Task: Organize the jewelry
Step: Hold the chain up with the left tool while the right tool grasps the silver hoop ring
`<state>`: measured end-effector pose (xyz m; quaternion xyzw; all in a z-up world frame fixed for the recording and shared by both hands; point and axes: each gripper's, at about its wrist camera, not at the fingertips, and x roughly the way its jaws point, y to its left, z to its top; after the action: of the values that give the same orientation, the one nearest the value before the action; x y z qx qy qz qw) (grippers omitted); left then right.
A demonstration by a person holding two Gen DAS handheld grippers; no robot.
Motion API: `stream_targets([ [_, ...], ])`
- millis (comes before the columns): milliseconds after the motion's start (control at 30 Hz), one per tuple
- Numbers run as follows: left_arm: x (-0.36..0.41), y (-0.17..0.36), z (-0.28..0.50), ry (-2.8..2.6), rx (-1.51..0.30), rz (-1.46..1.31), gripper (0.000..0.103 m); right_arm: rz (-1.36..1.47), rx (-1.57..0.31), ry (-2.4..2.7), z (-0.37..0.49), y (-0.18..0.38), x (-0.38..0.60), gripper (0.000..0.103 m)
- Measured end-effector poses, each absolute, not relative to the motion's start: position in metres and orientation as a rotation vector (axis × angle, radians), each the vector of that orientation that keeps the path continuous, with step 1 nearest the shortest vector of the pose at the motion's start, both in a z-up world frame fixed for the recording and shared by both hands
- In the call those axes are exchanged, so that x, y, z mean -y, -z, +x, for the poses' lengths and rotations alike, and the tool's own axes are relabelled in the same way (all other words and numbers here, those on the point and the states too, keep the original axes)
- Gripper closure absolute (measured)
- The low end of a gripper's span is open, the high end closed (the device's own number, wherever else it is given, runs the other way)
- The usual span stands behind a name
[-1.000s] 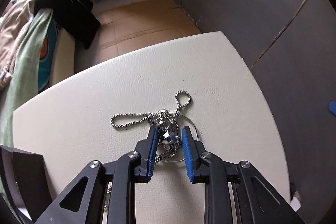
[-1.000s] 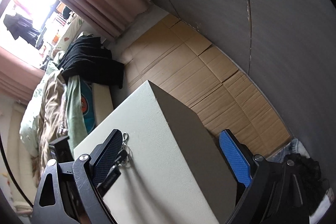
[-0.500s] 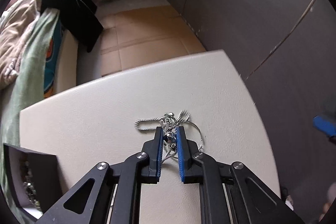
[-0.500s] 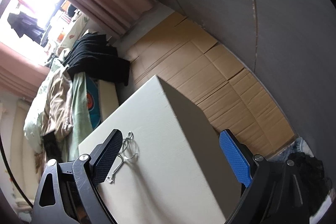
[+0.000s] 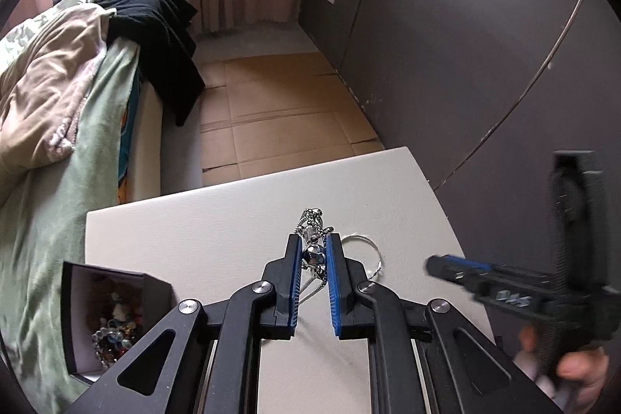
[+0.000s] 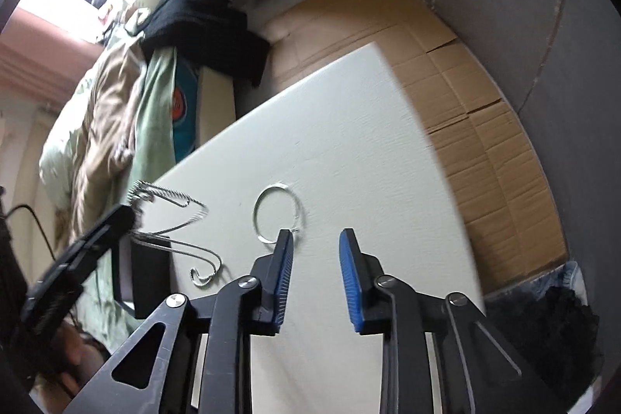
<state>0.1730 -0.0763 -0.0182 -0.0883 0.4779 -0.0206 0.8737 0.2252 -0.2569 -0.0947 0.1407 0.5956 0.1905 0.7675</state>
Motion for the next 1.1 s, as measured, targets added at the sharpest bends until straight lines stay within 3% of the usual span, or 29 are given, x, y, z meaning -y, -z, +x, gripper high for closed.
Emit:
stream_targets([
  [600, 0.007, 0.026, 0.148, 0.004, -0.973, -0.306, 0.090, 0.072, -1.306, -0.296, 0.230, 0.116, 0.200, 0.083],
  [867, -0.008, 0.025, 0.146, -0.005, -0.961, -0.331, 0.090, -0.197, -1.284, -0.276, 0.216, 0.121, 0.162, 0.082],
  [1000, -0.013, 0.022, 0.143, -0.008, -0.955, -0.342, 0.090, -0.217, -1.265, -0.292, 0.216, 0.120, 0.169, 0.098],
  [1100, -0.014, 0.016, 0.139, -0.005, -0.944, -0.344, 0.090, -0.149, -1.284, -0.329, 0.218, 0.118, 0.182, 0.099],
])
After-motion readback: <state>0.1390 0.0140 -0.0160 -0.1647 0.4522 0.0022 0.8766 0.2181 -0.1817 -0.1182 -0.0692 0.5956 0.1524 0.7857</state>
